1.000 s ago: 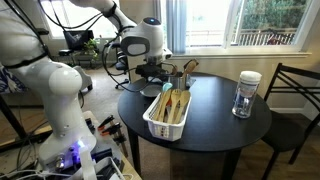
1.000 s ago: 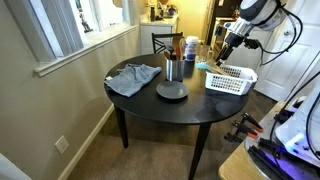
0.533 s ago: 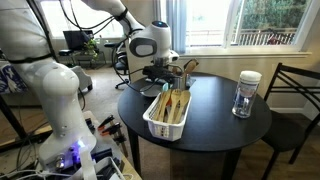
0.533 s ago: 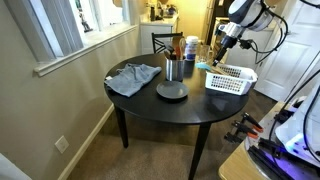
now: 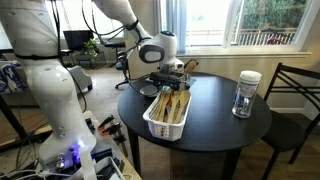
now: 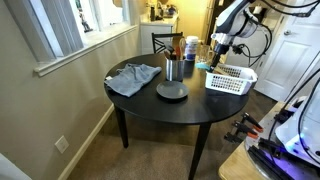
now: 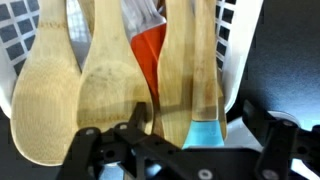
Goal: Put the green ladle in the silver container.
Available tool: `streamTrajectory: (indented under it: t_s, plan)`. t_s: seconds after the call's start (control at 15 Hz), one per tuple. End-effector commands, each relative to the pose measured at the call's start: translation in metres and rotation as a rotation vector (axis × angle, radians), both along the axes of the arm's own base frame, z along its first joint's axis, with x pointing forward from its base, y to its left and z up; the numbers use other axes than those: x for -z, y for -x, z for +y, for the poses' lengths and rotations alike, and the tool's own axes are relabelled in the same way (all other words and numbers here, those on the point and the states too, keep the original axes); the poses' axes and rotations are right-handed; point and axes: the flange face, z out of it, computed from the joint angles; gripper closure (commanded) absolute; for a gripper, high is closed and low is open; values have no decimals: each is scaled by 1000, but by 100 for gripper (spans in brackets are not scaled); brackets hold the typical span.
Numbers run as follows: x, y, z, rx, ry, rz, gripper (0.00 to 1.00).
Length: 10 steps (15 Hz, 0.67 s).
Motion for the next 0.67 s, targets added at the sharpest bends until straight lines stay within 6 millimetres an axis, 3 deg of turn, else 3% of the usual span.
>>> streamTrajectory:
  t_s: [0.0, 0.6]
  plan:
    - [2, -6, -1, -26, 12, 30, 0]
    - [-50, 13, 23, -165, 142, 82, 0]
